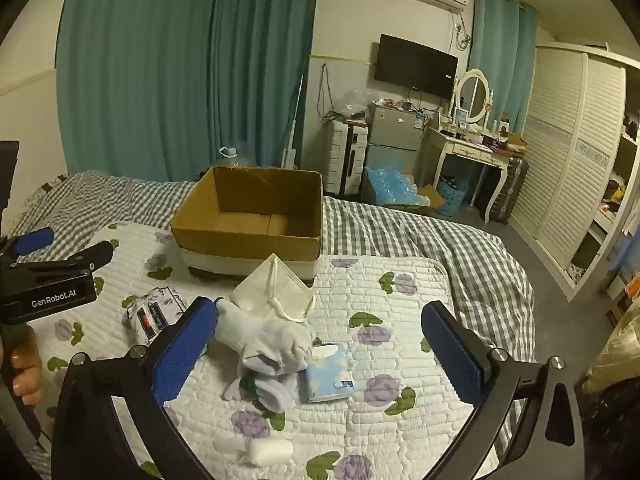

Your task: Organize soft objects

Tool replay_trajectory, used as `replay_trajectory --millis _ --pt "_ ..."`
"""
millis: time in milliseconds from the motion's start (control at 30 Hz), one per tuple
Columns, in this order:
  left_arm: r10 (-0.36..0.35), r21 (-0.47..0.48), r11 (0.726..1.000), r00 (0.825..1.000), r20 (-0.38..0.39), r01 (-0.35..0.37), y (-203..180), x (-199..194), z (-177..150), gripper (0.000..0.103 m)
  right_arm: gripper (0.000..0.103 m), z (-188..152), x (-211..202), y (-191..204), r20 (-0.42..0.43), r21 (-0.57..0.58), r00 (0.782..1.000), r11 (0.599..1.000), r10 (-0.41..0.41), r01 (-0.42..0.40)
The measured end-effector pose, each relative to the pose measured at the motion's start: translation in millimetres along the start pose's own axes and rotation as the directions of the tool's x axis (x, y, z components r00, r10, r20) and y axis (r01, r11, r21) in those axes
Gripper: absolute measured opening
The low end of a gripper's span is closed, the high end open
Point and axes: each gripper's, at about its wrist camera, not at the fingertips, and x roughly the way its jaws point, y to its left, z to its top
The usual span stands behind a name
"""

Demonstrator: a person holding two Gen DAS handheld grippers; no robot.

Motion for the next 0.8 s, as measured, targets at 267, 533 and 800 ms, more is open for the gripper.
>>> replay_trajectory --millis 267,533,800 --pt "0.026 0.056 0.998 0.999 0.024 -0.027 -11 2 -7 0.103 0.103 2 -1 5 0.008 -0.007 1.000 1.000 0.003 -0.003" --pt "0.009 0.030 0.999 0.999 0.032 -0.010 -4 -3 1 0.103 0.103 1 -1 -6 0.000 0.029 1.000 1.000 0.001 -0.001" --pt "0.002 0.021 1.000 0.999 0.049 -0.004 -3 -7 4 0.103 0.103 1 -2 -8 0.005 0.030 1.000 1.000 -0.002 0.002"
